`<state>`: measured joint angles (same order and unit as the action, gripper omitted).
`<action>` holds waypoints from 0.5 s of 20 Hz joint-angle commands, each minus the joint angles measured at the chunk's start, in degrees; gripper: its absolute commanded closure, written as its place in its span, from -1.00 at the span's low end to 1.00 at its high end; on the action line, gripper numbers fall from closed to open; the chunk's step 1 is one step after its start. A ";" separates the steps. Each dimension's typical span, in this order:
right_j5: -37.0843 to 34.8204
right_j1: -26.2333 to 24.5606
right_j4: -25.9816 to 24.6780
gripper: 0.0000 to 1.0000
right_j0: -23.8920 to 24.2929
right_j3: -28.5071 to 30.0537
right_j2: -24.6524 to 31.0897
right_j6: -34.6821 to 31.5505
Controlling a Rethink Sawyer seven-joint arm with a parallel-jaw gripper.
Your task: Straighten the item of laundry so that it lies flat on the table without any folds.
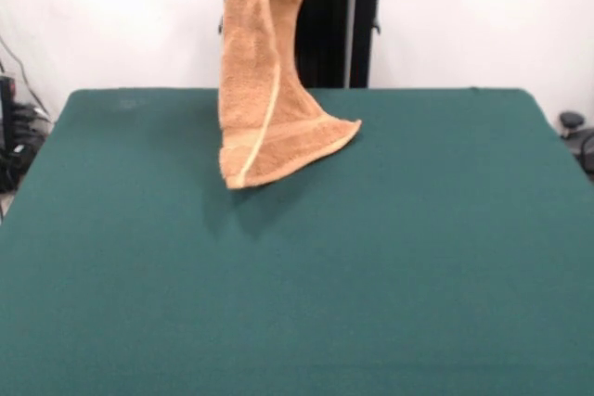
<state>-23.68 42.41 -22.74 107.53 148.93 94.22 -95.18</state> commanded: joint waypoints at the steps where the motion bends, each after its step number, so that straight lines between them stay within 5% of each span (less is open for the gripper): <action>1: -4.65 -3.92 -5.14 1.00 -3.78 -2.13 3.49 9.90; 5: -2.04 -3.38 -6.97 1.00 -4.85 -0.54 3.92 5.82; 10: -1.45 -13.64 -18.97 1.00 -8.28 -4.34 -10.85 7.77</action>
<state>-24.87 37.33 -33.23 104.89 147.69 92.50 -95.18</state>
